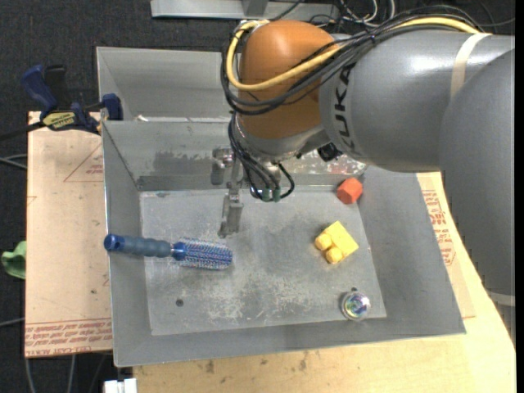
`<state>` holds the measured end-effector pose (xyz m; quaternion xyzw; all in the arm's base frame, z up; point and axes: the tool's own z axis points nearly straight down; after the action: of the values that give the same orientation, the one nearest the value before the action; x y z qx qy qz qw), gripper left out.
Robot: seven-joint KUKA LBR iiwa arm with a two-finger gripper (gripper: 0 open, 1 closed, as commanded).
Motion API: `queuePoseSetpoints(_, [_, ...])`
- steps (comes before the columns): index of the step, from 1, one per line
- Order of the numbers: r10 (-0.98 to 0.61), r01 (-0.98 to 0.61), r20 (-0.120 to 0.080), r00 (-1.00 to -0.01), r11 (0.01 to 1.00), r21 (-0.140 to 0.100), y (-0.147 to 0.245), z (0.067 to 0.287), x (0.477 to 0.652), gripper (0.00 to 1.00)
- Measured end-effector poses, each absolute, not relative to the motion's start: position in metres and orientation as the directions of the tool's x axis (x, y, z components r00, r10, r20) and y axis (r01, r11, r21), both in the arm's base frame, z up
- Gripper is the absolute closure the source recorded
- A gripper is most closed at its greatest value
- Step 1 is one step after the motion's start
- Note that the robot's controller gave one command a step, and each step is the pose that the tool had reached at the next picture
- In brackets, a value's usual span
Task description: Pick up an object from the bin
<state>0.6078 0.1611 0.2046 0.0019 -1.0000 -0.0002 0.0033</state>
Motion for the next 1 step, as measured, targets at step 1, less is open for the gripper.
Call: queuePoseSetpoints(1, [-0.114, -0.114, 0.008, -0.993, 0.993, 0.0, 0.175, 0.0657, 0.5596, 0.0])
